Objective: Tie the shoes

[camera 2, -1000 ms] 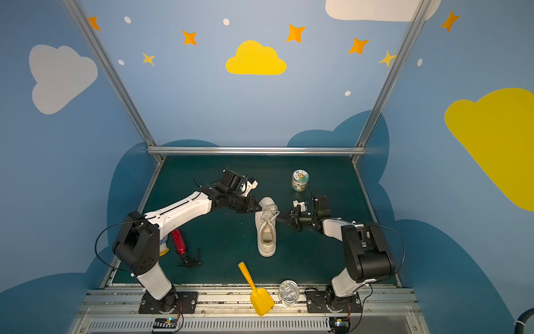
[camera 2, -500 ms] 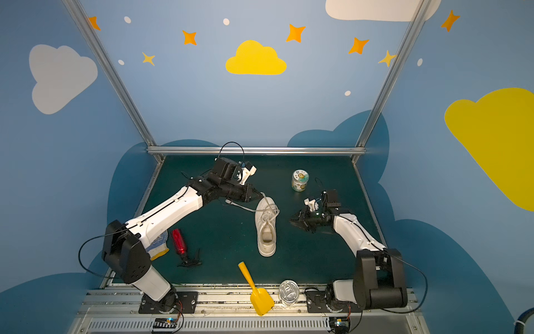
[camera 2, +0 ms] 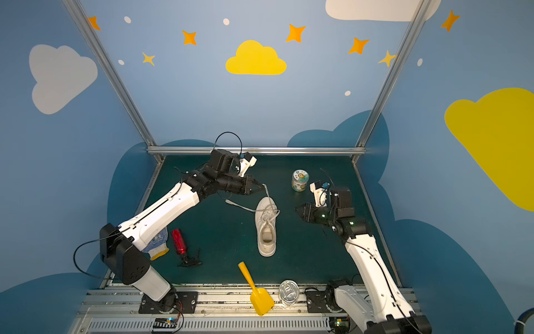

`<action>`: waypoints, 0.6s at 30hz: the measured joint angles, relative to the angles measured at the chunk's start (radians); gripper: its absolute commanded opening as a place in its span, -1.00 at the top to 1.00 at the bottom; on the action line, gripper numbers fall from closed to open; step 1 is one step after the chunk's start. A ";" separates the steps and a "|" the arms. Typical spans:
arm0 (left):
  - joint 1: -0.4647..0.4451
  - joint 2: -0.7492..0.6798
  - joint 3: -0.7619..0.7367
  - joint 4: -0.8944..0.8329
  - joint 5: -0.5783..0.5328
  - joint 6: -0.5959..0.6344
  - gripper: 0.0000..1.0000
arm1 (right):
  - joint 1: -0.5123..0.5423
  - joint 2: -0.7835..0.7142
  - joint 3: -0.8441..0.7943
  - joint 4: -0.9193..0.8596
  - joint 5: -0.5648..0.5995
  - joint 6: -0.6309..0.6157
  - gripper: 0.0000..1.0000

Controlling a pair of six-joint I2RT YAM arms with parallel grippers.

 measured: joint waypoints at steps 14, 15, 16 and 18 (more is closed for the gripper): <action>0.000 0.000 0.065 -0.031 0.022 0.003 0.92 | 0.137 0.077 -0.040 0.333 0.060 -0.180 0.08; 0.000 0.000 0.065 -0.032 0.022 0.003 0.92 | 0.152 0.103 -0.019 0.329 0.065 -0.198 0.08; 0.000 0.000 0.065 -0.033 0.023 0.003 0.92 | 0.169 0.129 0.006 0.326 0.069 -0.214 0.07; 0.000 0.000 0.065 -0.033 0.024 0.003 0.92 | 0.191 0.172 0.038 0.329 0.070 -0.237 0.08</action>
